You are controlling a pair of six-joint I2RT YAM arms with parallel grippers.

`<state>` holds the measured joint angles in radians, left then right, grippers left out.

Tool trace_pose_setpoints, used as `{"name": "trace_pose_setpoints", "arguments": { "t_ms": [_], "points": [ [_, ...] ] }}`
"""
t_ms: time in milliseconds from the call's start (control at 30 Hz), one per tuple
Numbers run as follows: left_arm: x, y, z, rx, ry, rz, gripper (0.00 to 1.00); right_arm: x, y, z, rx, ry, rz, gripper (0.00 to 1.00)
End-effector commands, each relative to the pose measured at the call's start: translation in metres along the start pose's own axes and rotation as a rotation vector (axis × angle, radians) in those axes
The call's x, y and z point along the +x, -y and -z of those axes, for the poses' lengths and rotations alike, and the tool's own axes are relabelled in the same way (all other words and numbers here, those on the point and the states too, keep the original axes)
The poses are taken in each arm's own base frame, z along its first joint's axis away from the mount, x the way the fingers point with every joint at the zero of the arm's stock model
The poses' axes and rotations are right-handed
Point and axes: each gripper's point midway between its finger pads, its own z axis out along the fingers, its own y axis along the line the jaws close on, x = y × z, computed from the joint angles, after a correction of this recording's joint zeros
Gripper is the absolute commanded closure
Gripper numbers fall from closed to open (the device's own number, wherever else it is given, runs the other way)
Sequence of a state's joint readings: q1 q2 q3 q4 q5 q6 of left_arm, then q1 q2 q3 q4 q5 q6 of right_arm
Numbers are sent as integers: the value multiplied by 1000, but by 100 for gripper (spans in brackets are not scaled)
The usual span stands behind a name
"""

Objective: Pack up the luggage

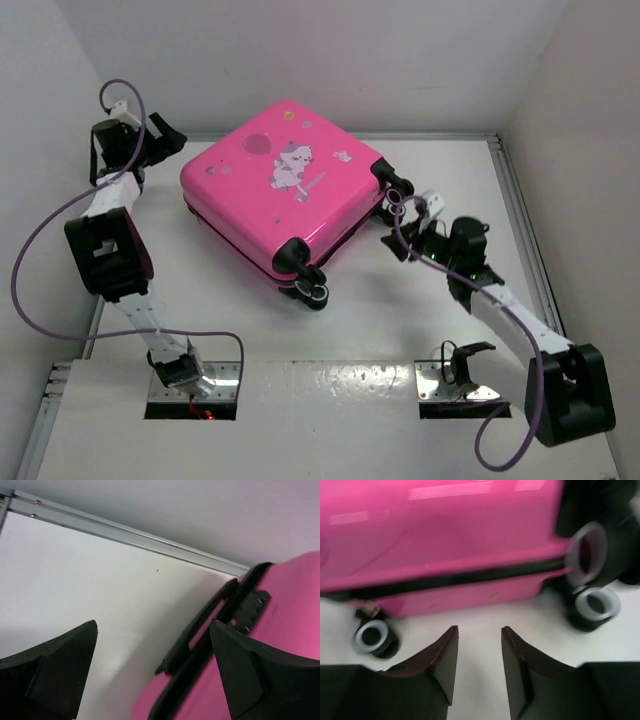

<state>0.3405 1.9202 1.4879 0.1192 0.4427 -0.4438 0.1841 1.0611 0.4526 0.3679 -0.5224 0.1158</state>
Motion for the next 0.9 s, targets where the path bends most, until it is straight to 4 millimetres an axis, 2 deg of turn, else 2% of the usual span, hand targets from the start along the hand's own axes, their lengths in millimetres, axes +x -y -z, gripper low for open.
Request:
{"name": "trace_pose_setpoints", "arguments": {
  "t_ms": [0,33,67,100,133,167,200,233,267,300,333,400,433,467,600,633,700,733,767,867],
  "points": [
    [-33,36,58,53,26,-124,0,3,-43,3,-117,121,-71,65],
    [-27,41,65,75,1,-151,0,6,-57,4,-144,157,-46,67],
    [-10,42,75,72,-76,-150,0,23,-52,4,-85,144,-57,67],
    [-5,42,82,76,-106,-201,0,25,-72,2,-134,150,-3,67],
    [1,51,94,106,-128,-214,0,34,-77,2,-137,158,21,67],
    [5,50,102,113,-144,-226,0,33,-75,3,-104,194,76,66],
    [12,50,109,111,-172,-246,0,25,-81,1,-102,236,118,66],
    [23,48,114,107,-188,-236,0,37,-86,-4,-106,202,117,63],
    [17,51,126,100,-164,-235,0,25,-90,-5,-107,251,123,63],
    [20,52,132,107,-165,-220,0,28,-98,-8,-127,244,117,63],
    [33,44,140,98,-184,-177,0,28,-106,-12,-154,239,104,62],
    [34,46,156,92,-165,-178,0,20,-119,-15,-178,274,95,62],
    [42,42,162,90,-176,-162,0,16,-134,-17,-215,285,100,62],
    [42,47,167,101,-167,-168,0,16,-132,-22,-190,287,84,62],
    [45,46,169,101,-169,-176,0,11,-156,-27,-250,321,65,65],
    [43,40,169,68,-163,-158,0,11,-160,-28,-259,334,66,65],
    [43,39,169,57,-162,-136,0,6,-162,-32,-264,366,68,65],
    [40,42,171,58,-154,-133,0,16,-161,-36,-257,343,68,65],
    [40,42,171,58,-154,-132,0,11,-161,-40,-255,363,71,65],
    [38,41,171,49,-146,-117,0,15,-156,-49,-238,360,83,65]
  ]
}}
